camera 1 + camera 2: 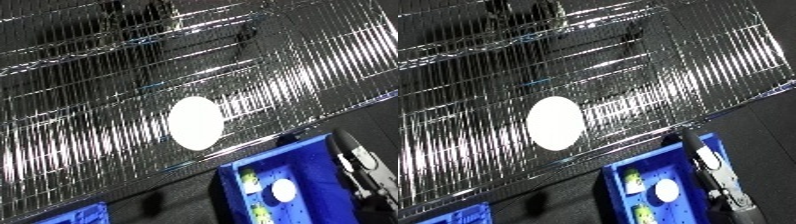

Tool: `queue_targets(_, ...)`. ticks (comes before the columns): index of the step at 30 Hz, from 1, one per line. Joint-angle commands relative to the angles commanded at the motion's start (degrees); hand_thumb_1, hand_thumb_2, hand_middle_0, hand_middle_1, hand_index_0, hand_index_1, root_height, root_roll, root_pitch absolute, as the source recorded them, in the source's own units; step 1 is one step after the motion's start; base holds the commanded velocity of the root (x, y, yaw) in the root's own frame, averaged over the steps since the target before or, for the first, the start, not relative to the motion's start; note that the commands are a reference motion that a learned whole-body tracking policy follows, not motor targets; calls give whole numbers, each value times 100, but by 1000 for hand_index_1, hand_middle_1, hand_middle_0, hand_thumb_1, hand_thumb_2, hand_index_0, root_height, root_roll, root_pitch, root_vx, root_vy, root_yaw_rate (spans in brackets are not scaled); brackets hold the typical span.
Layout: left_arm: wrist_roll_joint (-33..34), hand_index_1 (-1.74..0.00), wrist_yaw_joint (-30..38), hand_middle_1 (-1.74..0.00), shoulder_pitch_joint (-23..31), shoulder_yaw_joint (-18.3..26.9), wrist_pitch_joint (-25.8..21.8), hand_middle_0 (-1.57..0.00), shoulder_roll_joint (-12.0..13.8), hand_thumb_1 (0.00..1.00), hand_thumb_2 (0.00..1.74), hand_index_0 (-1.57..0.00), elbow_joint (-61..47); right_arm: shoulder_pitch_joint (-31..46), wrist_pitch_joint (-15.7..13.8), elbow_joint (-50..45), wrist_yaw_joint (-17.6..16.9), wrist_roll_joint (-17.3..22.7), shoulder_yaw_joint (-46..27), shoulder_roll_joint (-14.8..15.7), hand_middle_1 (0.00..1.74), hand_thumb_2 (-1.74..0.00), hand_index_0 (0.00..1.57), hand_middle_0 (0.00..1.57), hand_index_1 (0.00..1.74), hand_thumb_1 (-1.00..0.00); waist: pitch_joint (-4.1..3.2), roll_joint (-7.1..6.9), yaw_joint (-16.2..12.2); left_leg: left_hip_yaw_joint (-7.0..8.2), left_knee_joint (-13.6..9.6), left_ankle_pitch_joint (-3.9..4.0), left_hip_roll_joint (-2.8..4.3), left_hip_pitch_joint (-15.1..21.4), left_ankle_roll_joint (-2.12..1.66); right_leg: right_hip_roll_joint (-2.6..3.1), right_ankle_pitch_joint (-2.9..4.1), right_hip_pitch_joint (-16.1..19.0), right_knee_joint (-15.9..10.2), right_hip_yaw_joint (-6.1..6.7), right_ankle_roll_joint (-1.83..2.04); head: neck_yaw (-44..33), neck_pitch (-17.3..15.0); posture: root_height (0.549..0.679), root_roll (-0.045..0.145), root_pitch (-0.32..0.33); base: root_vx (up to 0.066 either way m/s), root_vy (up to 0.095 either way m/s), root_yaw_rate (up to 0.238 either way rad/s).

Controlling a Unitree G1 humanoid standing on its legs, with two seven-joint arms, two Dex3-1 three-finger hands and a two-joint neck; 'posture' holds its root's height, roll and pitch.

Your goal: Pick up the object and place it into the box

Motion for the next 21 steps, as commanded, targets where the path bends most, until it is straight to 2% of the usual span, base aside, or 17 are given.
queue_targets(10,176,0,77,0,-203,-151,249,0,60,0,0,0,-38,-1035,1003,371,249,-24,477,-140,0,0,0,0,0,0,0,36,214,-77,65,0,-28,27,-5,-75,-31,77,53,-85,-50,346,-287,655,56,72,32,-15,67)
queue_targets(15,236,0,71,0,-224,-212,346,0,76,0,0,0,-101,-1460,1257,841,251,-143,729,-113,0,0,0,0,0,0,0,84,325,-118,94,4,-63,13,4,-121,-46,74,99,-120,-77,538,-410,655,59,68,29,2,74)
queue_targets(21,266,0,40,0,-251,-318,457,0,96,0,0,0,-196,-1987,1489,1448,87,-369,1059,-128,0,0,0,0,0,0,0,151,445,-161,149,-2,-113,-43,15,-171,-63,30,172,-151,-105,764,-491,654,64,66,23,11,74)
